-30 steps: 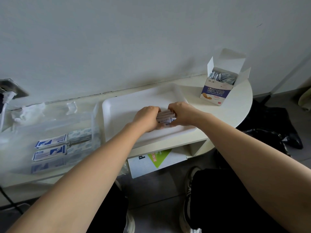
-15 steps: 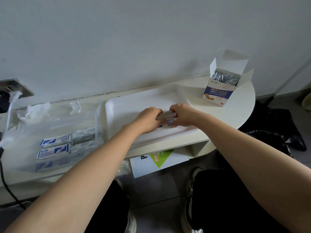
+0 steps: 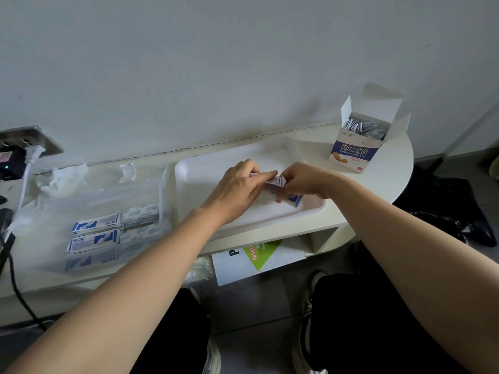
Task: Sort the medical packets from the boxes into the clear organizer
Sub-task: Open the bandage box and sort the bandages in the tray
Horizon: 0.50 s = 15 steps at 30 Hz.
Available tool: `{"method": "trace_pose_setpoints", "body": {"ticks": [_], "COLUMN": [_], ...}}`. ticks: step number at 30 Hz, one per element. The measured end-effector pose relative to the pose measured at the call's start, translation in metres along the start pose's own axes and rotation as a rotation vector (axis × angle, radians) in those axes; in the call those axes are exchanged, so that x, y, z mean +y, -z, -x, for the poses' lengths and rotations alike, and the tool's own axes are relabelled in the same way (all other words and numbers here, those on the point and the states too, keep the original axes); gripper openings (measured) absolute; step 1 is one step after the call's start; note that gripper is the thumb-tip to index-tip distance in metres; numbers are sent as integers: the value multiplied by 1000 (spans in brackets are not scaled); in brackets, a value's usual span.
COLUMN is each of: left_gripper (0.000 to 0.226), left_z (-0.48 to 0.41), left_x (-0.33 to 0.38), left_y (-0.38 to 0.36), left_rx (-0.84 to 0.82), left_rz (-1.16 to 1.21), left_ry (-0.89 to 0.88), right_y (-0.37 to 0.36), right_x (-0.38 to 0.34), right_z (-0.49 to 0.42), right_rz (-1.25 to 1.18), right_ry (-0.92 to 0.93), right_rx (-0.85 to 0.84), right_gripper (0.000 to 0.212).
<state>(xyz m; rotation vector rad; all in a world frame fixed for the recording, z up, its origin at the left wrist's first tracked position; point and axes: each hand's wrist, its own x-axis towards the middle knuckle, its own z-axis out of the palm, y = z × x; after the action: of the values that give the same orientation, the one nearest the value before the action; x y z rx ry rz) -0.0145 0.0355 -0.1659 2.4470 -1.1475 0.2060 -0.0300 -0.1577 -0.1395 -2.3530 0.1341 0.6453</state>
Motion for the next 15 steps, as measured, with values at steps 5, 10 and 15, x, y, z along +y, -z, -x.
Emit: {"method": "trace_pose_setpoints", "body": {"ticks": [5, 10, 15], "left_gripper": [46, 48, 48], "left_z": [9, 11, 16], "left_x": [-1, -1, -3], "left_y": [-4, -2, -4], "left_rx": [-55, -52, -42], "left_rz": [-98, -163, -173], "left_ry": [-44, -27, -9], "right_y": [1, 3, 2], "right_x": [8, 5, -2], "right_z": [0, 8, 9], "right_rz": [-113, -416, -565], "right_ry": [45, 71, 52], "right_rx": [-44, -200, -287], "right_gripper": [23, 23, 31]}}
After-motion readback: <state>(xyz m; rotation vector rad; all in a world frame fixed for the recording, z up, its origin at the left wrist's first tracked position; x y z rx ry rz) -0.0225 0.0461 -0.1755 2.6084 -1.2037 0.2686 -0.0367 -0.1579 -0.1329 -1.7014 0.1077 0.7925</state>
